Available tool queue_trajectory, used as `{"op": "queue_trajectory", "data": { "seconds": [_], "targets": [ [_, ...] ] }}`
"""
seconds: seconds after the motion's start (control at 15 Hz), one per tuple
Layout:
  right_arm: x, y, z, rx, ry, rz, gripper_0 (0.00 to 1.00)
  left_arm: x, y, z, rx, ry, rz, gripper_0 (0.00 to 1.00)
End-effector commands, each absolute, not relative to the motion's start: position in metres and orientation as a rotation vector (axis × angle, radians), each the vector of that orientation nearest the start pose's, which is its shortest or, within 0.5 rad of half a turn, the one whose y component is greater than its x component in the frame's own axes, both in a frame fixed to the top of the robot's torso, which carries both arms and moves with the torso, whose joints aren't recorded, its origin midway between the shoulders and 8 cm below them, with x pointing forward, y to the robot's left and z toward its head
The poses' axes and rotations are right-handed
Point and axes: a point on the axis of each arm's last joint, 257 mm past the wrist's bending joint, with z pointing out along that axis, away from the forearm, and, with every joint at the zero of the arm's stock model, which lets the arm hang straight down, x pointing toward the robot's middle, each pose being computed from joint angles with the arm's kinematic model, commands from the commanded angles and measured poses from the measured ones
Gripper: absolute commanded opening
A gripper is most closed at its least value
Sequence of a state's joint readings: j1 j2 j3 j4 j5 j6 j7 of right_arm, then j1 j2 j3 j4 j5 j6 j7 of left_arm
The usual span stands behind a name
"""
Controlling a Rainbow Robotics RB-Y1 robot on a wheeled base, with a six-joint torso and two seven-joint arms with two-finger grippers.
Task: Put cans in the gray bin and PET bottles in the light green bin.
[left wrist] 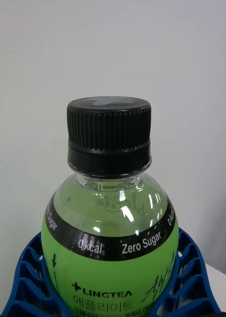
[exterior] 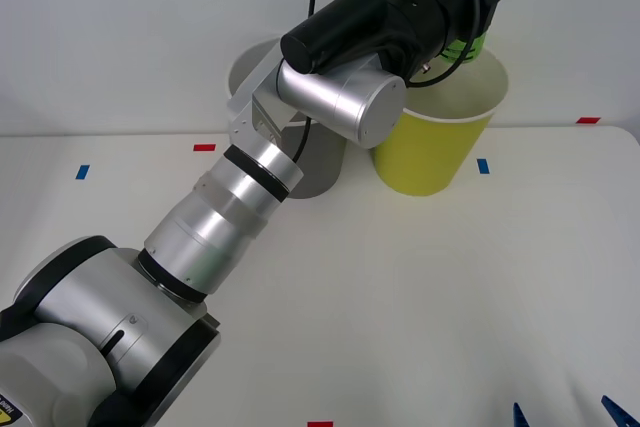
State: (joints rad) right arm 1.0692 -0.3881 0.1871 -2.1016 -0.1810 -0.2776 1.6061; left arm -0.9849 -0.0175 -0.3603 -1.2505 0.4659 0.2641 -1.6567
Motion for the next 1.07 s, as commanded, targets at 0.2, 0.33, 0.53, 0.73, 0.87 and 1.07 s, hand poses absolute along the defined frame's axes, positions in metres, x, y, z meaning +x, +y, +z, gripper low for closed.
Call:
{"op": "queue_trajectory", "data": {
  "seconds": [0.2,0.33,0.53,0.73,0.87,1.07],
  "targets": [
    [0.220,-0.284,-0.303,-0.092,1.855,-0.051,1.00,0.583,-0.182,0.077,0.598,1.298,-0.593,1.00],
    [0.220,-0.284,-0.303,-0.092,1.855,-0.051,1.00,0.577,-0.184,0.082,0.605,1.299,-0.607,1.00],
    [0.220,-0.284,-0.303,-0.092,1.855,-0.051,1.00,0.571,-0.164,0.093,0.665,1.332,-0.561,1.00],
    [0.220,-0.284,-0.303,-0.092,1.855,-0.051,1.00,0.572,-0.128,0.115,0.687,1.320,-0.500,1.00],
    [0.220,-0.284,-0.303,-0.092,1.855,-0.051,1.00,0.577,-0.106,0.120,0.690,1.309,-0.463,1.00],
    [0.220,-0.284,-0.303,-0.092,1.855,-0.051,1.00,0.571,-0.054,0.122,0.629,1.278,-0.445,1.00]
  ]
}}
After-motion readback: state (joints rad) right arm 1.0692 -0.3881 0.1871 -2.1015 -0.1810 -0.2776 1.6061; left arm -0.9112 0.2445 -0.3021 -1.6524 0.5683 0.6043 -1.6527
